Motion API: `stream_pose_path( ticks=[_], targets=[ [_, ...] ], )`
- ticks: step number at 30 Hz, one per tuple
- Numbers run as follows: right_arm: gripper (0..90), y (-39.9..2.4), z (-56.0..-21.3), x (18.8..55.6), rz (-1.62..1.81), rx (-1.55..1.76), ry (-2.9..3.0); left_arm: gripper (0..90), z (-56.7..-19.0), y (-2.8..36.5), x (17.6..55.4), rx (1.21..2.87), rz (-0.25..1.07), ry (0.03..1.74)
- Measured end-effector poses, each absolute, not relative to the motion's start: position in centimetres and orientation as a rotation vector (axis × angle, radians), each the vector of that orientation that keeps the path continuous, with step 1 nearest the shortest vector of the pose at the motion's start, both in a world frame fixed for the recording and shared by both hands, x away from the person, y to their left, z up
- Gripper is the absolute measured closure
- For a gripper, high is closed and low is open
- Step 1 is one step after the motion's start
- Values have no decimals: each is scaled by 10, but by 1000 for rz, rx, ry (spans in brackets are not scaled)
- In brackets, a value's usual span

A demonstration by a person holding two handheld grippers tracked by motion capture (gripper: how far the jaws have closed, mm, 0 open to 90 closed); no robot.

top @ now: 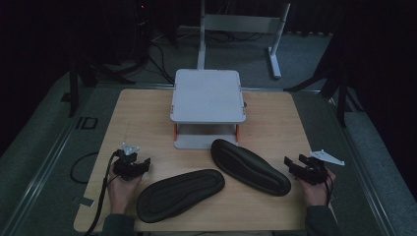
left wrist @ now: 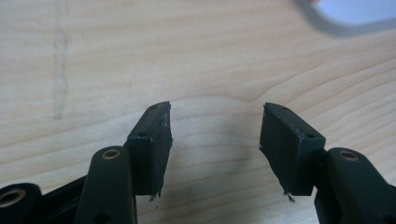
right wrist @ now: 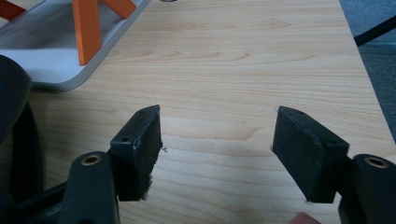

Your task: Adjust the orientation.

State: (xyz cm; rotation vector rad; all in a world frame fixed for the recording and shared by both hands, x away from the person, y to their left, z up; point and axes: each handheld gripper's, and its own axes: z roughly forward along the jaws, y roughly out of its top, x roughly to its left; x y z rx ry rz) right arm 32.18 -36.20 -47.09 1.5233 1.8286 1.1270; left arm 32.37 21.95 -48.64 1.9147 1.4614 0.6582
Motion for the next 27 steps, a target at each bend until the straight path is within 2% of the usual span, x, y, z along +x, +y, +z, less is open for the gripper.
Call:
stream_pose_path(
  ticks=[3,4,7,10,20,27],
  targets=[
    [329,-361,-470,321,1123,1514,1833,442,-477,222,313,1872,683,1408],
    [331,-361,-469,320,1119,1509,1833,480,-474,223,309,1859,683,1380],
    [331,-360,-467,318,1119,1503,1831,500,-463,225,295,1820,679,1295],
    [330,-360,-466,317,1118,1498,1832,499,-450,224,275,1809,656,1199],
    [317,-355,-449,304,1130,1417,1839,397,-433,212,233,1843,600,1051],
    [313,-354,-447,299,1138,1406,1842,341,-430,189,213,1918,578,942]
  ],
)
